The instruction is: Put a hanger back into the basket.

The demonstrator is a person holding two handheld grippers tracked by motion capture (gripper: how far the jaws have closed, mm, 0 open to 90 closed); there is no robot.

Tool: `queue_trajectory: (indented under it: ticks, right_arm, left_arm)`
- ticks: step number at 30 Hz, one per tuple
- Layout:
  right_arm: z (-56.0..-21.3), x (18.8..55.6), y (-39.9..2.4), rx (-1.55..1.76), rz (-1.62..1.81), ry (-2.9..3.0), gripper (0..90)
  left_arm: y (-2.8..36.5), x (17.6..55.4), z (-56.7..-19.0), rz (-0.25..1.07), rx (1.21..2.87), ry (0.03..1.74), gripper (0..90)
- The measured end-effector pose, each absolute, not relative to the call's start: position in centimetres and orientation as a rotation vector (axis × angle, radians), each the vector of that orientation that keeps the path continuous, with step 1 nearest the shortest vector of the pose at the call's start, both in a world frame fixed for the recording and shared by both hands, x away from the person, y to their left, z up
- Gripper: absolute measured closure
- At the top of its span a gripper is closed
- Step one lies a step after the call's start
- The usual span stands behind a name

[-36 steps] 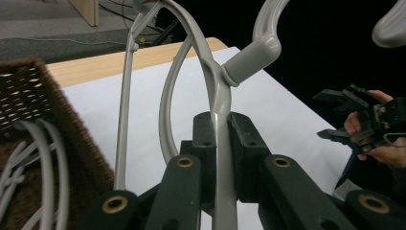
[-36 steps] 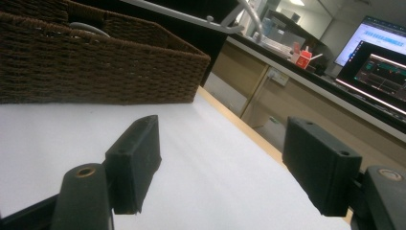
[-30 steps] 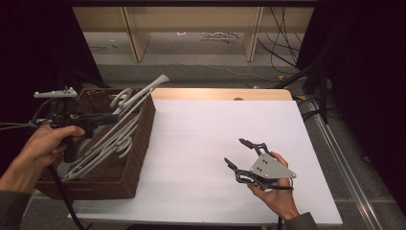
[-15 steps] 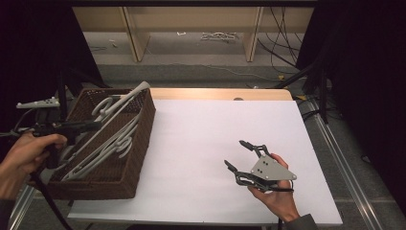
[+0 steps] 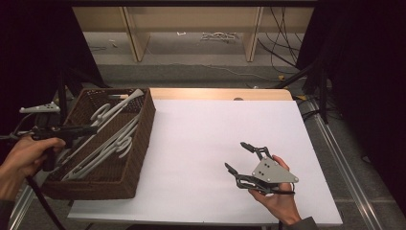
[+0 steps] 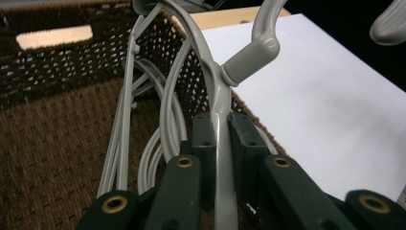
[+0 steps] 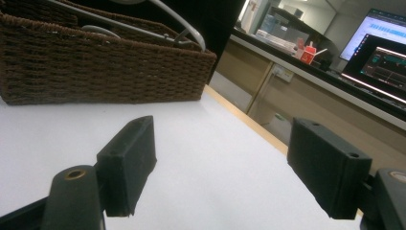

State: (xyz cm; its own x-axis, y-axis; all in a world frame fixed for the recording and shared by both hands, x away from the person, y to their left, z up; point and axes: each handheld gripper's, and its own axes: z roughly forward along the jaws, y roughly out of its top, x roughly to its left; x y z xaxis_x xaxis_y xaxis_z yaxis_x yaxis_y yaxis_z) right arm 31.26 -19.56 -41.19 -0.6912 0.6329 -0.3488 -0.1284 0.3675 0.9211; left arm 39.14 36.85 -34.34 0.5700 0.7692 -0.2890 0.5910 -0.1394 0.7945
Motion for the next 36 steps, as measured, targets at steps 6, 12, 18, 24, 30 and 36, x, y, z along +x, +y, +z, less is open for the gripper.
queue_trajectory:
  ticks: [6, 12, 18, 24, 30, 36]
  right_arm:
    - [-41.3, 31.2, -19.5, 0.436, 1.383, 1.946, 26.1]
    - [-41.4, 31.3, -19.5, 0.438, 1.387, 1.950, 26.1]
    - [-41.4, 31.2, -19.4, 0.439, 1.387, 1.960, 26.1]
    - [-41.4, 31.3, -19.4, 0.442, 1.399, 1.954, 26.1]
    - [-41.5, 31.1, -19.3, 0.457, 1.405, 1.953, 26.1]
    - [-41.5, 30.8, -19.9, 0.533, 1.437, 1.945, 26.1]
  left_arm:
    - [36.5, 40.2, -35.2, 0.224, 1.885, 1.169, 81.6]
    - [36.0, 40.8, -35.0, 0.246, 1.965, 1.176, 81.0]
    - [35.4, 41.7, -34.2, 0.287, 2.036, 1.111, 81.2]
    - [34.8, 42.2, -35.1, 0.253, 2.072, 1.121, 81.3]
    - [35.0, 42.5, -37.5, 0.188, 2.086, 1.157, 81.6]
    - [35.4, 42.6, -39.7, 0.155, 2.128, 1.195, 81.4]
